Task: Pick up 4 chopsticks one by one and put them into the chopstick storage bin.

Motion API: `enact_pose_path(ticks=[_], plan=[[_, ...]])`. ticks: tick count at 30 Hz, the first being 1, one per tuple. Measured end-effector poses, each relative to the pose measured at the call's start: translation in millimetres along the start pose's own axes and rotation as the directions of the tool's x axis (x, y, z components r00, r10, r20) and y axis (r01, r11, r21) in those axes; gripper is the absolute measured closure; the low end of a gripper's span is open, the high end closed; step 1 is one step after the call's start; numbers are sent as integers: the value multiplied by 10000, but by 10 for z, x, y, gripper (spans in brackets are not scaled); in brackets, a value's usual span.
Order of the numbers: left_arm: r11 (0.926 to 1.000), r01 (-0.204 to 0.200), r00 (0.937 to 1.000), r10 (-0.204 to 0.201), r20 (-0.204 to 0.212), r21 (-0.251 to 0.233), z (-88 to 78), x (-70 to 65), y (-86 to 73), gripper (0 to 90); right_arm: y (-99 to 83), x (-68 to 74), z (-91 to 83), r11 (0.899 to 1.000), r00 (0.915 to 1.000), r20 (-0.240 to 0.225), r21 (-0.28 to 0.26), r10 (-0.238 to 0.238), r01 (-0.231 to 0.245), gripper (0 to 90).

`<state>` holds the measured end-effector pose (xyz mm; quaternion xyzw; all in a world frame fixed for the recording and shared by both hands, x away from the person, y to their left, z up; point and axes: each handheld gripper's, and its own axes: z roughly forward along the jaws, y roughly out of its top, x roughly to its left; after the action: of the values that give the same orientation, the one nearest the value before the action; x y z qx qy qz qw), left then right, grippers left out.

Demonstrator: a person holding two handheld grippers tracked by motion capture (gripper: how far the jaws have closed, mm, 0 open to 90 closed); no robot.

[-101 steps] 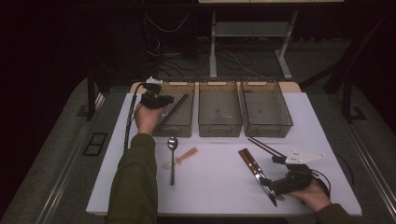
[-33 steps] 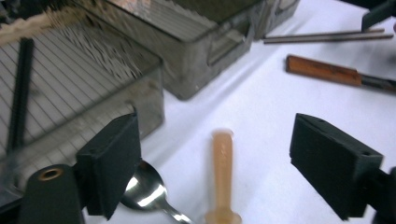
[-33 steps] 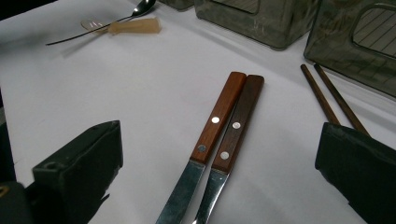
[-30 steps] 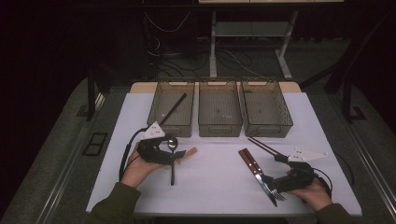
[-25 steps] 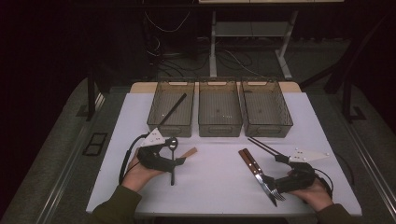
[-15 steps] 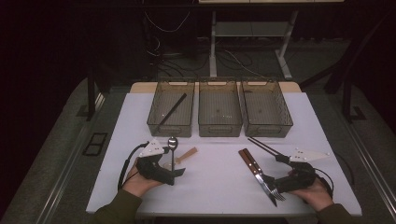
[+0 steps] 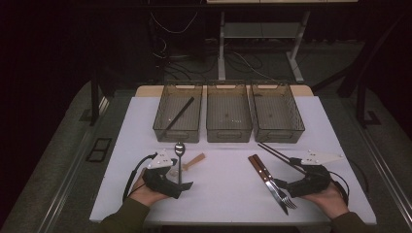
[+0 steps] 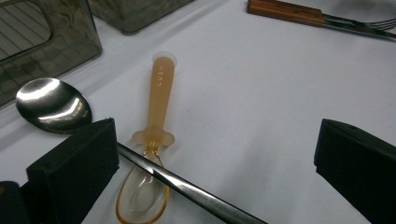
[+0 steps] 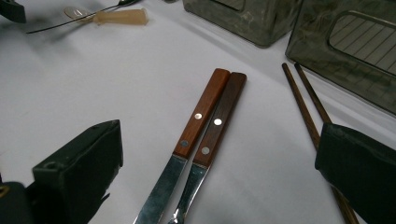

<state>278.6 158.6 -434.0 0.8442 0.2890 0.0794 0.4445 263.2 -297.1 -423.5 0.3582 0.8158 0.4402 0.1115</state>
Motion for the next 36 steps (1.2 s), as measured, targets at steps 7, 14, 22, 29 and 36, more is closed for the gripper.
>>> enact_pose_path(ticks=[7, 14, 22, 29, 36], plan=[[9999, -83, 9999, 83, 74, -81, -30, 36, -32, 0, 40, -98, -25, 9999, 9999, 165, 143, -37, 34, 41], [10000, -53, 9999, 53, 146, -61, -56, 29, -66, 0, 113, -192, -55, 9998, 9994, 325, 173, -77, 71, 41], [9993, -191, 9996, 197, 209, -311, -101, 17, -71, 16, 214, -308, -40, 9992, 9994, 334, 386, -47, 34, 42], [9989, -209, 9996, 217, 191, -426, -110, 21, -68, 16, 298, -442, -3, 9980, 9990, 423, 631, -129, 102, 71], [9985, -162, 9997, 171, 172, -528, -117, 37, -65, 25, 322, -574, -1, 9956, 9987, 478, 930, -180, 135, 186]])
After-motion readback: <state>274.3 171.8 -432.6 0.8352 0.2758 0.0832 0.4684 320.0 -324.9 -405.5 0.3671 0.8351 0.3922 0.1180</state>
